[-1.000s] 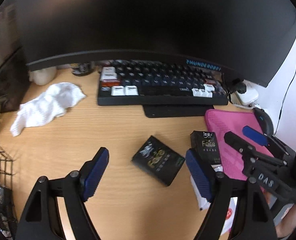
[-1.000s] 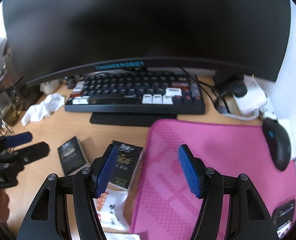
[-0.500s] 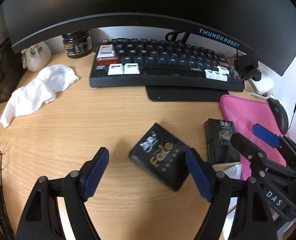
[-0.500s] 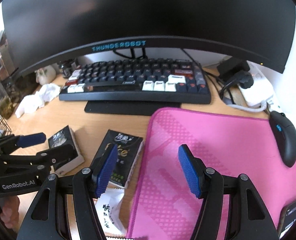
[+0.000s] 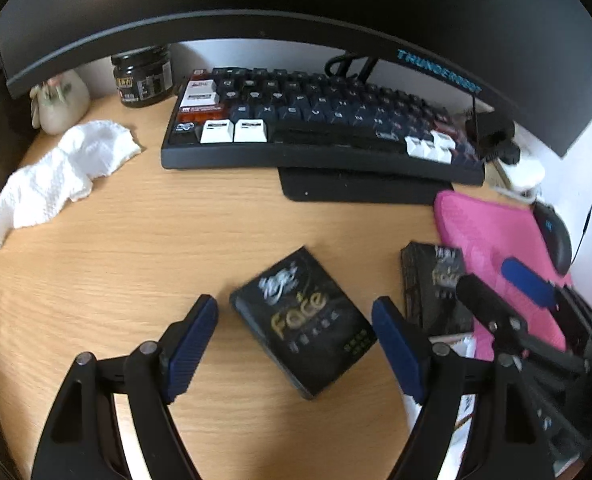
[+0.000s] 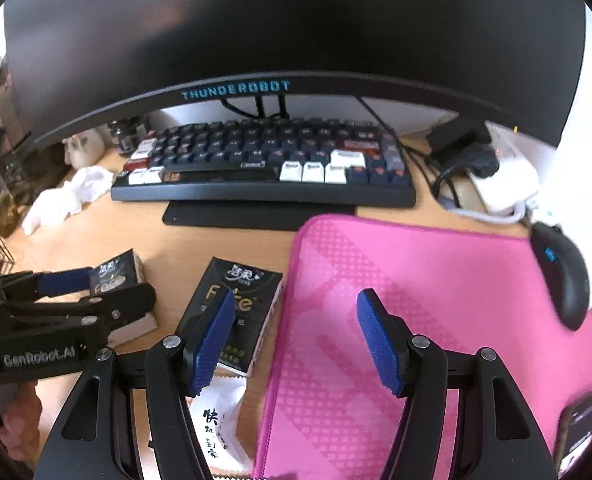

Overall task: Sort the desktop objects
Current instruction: 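Grasp a black Face pack with the left tool while the right grasps another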

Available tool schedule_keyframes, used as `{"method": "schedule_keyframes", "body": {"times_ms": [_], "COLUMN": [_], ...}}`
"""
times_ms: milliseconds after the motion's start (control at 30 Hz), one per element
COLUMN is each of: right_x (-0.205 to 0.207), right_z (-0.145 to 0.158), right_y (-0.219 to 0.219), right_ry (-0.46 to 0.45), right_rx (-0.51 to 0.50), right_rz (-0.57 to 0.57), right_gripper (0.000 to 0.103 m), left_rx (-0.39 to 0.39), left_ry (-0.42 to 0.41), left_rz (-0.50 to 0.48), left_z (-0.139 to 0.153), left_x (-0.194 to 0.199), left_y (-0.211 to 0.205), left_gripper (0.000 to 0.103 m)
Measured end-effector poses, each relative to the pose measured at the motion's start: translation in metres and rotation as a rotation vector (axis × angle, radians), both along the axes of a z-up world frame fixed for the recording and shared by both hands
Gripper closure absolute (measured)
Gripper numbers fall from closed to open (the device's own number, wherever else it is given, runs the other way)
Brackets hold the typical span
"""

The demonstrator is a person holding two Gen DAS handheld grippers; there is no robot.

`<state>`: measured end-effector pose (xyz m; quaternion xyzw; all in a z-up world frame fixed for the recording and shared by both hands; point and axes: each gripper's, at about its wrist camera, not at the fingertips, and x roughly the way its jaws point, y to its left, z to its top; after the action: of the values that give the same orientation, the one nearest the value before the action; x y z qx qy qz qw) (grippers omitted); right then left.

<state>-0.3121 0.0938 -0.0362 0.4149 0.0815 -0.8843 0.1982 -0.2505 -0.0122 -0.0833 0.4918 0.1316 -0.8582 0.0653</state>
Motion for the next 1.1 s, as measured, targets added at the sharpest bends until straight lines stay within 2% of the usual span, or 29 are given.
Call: {"method": "schedule_keyframes", "body": {"times_ms": [200, 333, 367, 400, 433, 667, 800, 833, 900, 967, 1100], "right_x": [0.006, 0.002, 0.001, 0.000, 0.000, 0.002, 0.000, 0.000, 0.001, 0.000, -0.001], "right_z": [0.000, -0.006, -0.006, -0.006, -0.007, -0.009, -0.013, -0.013, -0.014, -0.015, -0.015], "right_y": [-0.012, -0.019, -0.019, -0.019, -0.018, -0.021, -0.024, -0.024, -0.026, -0.024, -0.026], "right_ry": [0.005, -0.005, -0.009, -0.008, -0.007, -0.017, -0.054, -0.046, -0.044, -0.052, -0.043], "right_rx": [-0.005, -0.005, -0.017, -0.019, -0.019, -0.060, -0.080, -0.068, -0.059, -0.066, -0.053], "right_rz": [0.037, 0.026, 0.025, 0.021, 0.019, 0.040, 0.048, 0.042, 0.039, 0.043, 0.048], "right_gripper": [0.041, 0.040, 0.040, 0.039, 0.039, 0.038, 0.036, 0.033, 0.029, 0.029, 0.029], "left_rx": [-0.033, -0.102, -0.107, -0.151, -0.159, -0.158, -0.158, -0.158, -0.164, -0.164, -0.162], "left_ry": [-0.006, 0.003, -0.008, -0.012, -0.014, 0.008, 0.012, 0.011, 0.033, 0.056, 0.051], "left_rz": [0.019, 0.026, 0.027, 0.044, 0.081, 0.097, 0.048, 0.045, 0.034, 0.006, -0.009], "left_z": [0.000, -0.003, -0.006, -0.009, -0.011, -0.010, -0.010, -0.010, -0.008, -0.002, -0.001], "left_x": [0.011, 0.008, 0.006, 0.005, 0.006, 0.015, 0.009, 0.009, 0.009, 0.008, 0.007], "left_y": [-0.008, -0.008, -0.008, -0.008, -0.012, -0.019, -0.021, -0.021, -0.022, -0.019, -0.017], "left_gripper": [0.021, 0.021, 0.015, 0.009, 0.000, 0.000, 0.001, 0.002, 0.018, 0.050, 0.051]}}
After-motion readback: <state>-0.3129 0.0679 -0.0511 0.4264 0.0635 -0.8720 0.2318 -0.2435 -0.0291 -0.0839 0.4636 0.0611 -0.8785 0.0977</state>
